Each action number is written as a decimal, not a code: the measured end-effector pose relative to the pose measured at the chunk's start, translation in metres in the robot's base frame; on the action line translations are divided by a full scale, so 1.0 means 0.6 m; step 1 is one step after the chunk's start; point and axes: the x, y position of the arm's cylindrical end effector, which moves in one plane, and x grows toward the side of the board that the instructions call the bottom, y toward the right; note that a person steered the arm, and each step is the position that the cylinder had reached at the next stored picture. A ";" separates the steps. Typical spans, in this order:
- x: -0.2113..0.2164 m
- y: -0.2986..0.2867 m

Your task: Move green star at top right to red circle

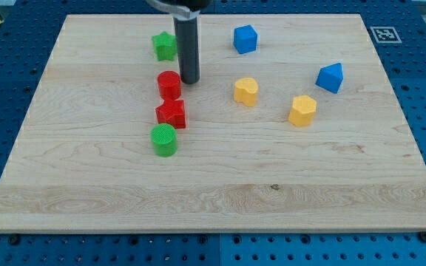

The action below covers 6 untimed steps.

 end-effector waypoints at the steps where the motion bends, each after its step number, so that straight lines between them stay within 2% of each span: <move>1: -0.026 0.001; 4: -0.199 -0.028; 5: -0.218 -0.113; 6: -0.194 -0.118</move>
